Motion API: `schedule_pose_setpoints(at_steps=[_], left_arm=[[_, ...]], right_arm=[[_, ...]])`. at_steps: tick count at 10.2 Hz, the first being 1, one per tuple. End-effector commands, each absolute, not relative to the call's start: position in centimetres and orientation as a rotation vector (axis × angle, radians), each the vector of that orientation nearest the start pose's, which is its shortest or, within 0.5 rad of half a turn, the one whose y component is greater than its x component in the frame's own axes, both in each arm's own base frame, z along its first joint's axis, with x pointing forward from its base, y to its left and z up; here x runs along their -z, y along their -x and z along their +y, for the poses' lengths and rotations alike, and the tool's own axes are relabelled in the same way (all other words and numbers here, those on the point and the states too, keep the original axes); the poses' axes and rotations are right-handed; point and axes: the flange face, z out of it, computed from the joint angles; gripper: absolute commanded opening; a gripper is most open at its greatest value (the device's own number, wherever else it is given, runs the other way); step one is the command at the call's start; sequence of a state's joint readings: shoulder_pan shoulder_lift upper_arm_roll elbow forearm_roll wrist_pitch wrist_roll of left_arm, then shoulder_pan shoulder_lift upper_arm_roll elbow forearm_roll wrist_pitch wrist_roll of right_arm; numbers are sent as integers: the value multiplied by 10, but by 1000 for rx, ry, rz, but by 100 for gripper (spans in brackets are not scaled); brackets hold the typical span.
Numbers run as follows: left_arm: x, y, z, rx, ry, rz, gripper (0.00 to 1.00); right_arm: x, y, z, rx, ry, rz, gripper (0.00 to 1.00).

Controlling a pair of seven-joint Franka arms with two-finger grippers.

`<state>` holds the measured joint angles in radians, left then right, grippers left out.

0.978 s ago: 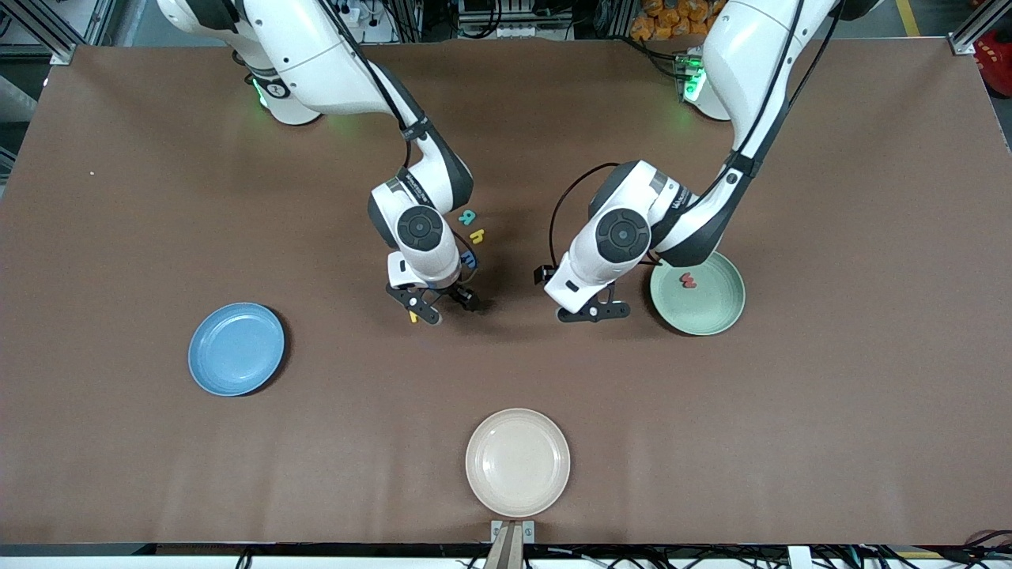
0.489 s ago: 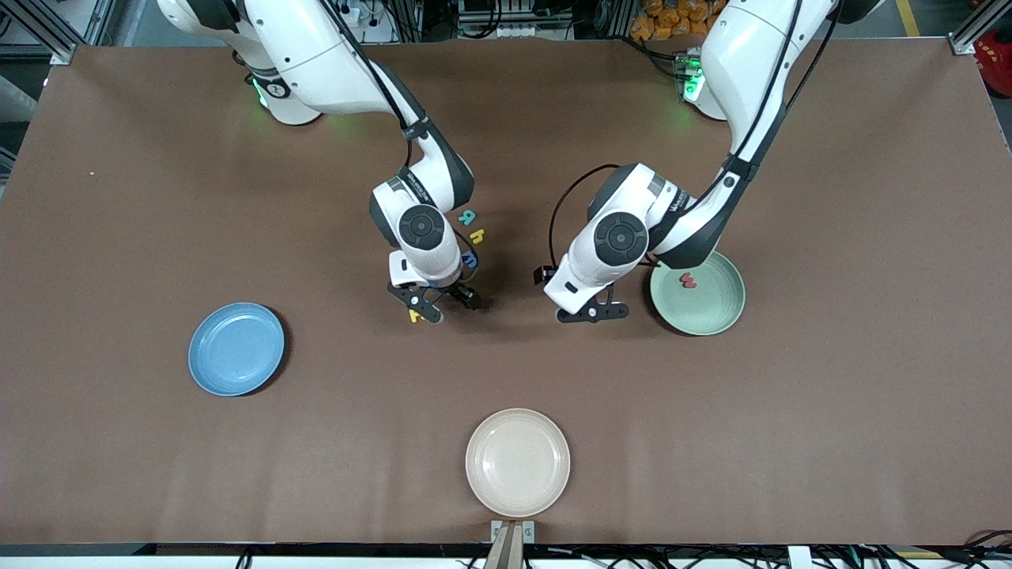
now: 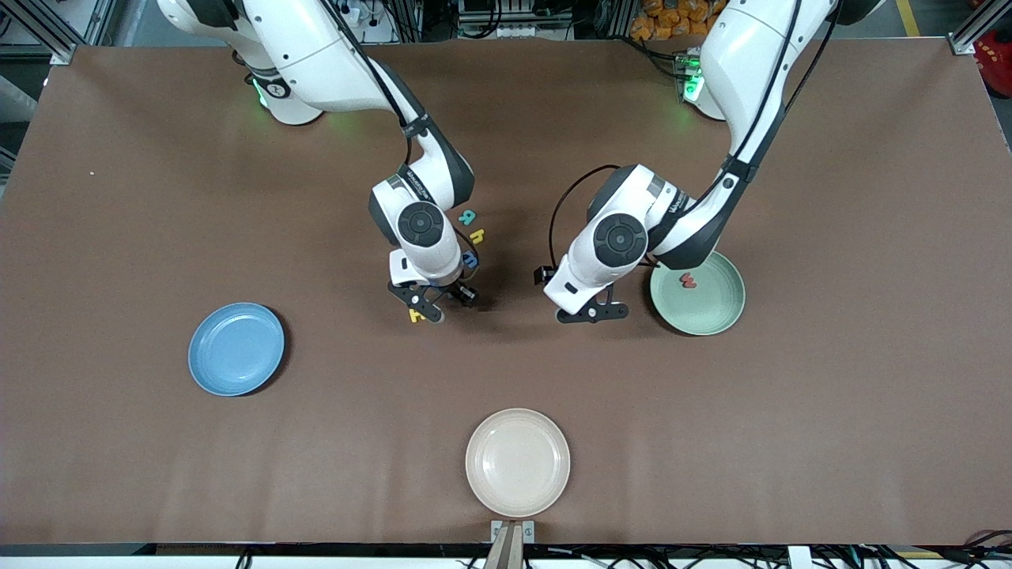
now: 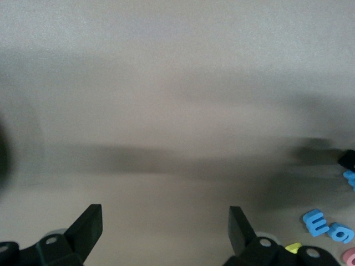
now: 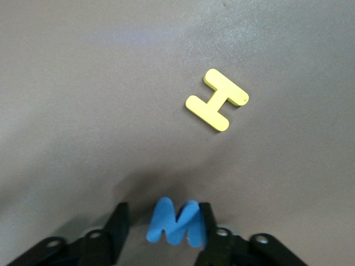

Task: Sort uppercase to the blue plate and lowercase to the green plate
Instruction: 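Carry the blue M to the blue plate while the left gripper returns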

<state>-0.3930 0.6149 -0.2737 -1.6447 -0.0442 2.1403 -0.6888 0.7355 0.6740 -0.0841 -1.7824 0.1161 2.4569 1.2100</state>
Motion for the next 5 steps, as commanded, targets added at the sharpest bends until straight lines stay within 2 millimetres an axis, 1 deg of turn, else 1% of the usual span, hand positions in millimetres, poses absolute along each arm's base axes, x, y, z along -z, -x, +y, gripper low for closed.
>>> schedule_pose_setpoints(at_steps=[1,3,4,5], left_arm=[[-259,-544,-406,-337,3228,-165,100],[-260,-545,-406,-334,3229,-178,100],[-261,-546,-407,-332,3229,-196,100],[-267,-545,-417,-314,3240,-191,100]], right_arm=[[-182,-511,400,-48,2962,978,0],[-193,-512,401,-37,2950,971,0],[-201,-514,401,-35,2944,973,0],[-216,-521,394,-25,2929,979,0]])
